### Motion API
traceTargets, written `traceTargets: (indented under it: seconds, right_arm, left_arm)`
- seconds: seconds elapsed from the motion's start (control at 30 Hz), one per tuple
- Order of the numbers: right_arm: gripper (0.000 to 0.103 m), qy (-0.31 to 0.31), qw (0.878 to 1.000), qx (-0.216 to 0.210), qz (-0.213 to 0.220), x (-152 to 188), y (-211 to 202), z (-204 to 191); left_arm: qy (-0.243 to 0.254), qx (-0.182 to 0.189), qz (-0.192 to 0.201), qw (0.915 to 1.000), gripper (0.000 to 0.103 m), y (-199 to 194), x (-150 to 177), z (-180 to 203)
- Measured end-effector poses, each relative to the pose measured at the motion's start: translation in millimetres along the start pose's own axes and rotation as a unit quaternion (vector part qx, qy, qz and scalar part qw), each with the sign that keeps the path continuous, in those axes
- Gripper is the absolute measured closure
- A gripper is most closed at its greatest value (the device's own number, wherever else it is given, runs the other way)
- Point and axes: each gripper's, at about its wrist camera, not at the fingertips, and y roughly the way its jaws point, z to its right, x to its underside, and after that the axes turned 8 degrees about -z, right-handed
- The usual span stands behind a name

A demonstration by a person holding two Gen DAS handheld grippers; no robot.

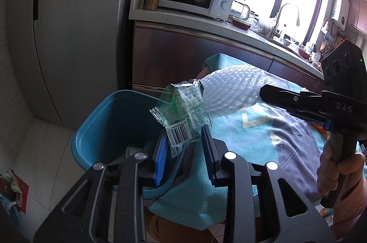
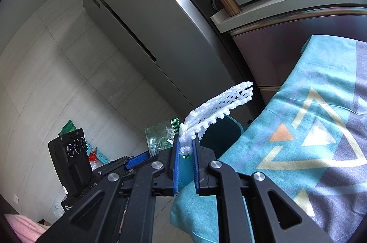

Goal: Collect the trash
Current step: 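Carry the clear packet and foam net with both tools over the teal bin, then open both tools to drop the packet and foam net into the bin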

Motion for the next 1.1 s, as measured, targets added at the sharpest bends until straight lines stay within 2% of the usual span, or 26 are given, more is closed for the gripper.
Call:
traceTargets:
  seconds: [0.6, 1.0, 1.1]
  right_arm:
    - [0.094, -0.018, 0.999, 0.010, -0.040, -10, 37, -11]
    - [0.094, -0.024, 0.995, 0.025, -0.089, -13, 80, -13]
    - [0.089, -0.019, 0.993, 0.033, -0.111, -16, 93, -11]
  left_arm:
    - [-0.025, -0.019, -0.018, 0.9993, 0.073, 23, 2, -22]
    - [-0.036, -0.039, -0.044, 0.9977, 0.069, 55, 1, -38]
    - [-0.037, -0.042, -0.048, 0.9972, 0.069, 63, 0, -41]
